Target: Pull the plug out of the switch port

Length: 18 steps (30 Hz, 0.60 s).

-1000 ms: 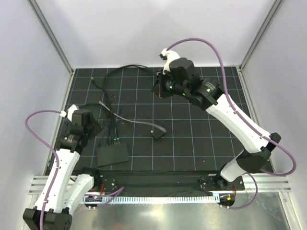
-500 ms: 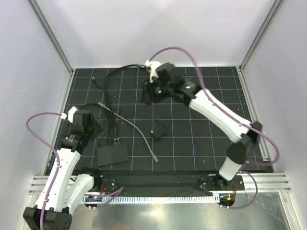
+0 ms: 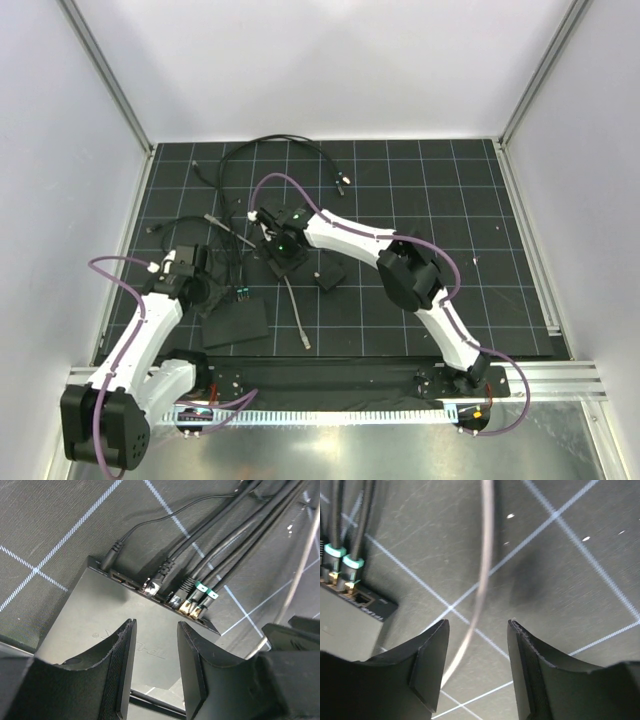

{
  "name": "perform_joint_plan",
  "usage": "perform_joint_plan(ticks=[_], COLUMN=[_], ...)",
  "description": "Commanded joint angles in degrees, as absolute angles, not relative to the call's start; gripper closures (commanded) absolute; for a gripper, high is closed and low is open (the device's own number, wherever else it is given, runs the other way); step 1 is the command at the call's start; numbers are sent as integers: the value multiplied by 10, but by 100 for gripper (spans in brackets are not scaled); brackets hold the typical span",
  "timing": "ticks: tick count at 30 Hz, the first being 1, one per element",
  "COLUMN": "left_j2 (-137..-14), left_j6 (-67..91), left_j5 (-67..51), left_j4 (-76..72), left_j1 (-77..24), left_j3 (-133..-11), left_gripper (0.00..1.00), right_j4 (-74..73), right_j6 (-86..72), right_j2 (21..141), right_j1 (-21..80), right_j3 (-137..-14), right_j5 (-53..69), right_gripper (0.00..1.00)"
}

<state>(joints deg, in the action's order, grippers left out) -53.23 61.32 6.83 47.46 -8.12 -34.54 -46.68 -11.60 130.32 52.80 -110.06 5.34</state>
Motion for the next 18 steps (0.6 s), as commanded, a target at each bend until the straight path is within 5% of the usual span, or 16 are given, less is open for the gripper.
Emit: perform_joint_plan(ticks=[1,7,18], left_j2=[-525,-537,-565], left_j6=[637,662,678], left_j5=[74,95,94], left_j4=[472,494,498], left_j1=[-82,-82,-81], left_j3=[-338,-332,-325], left_gripper=[58,58,60], right_j4=[-466,-466,-460], right_j6=[-141,-163,-157], right_j2=[1288,1300,1308], right_j1=[540,548,548], right_j3=[-1136,-1126,-1107], right_j5=[17,3,-7], right_gripper=[45,61,60])
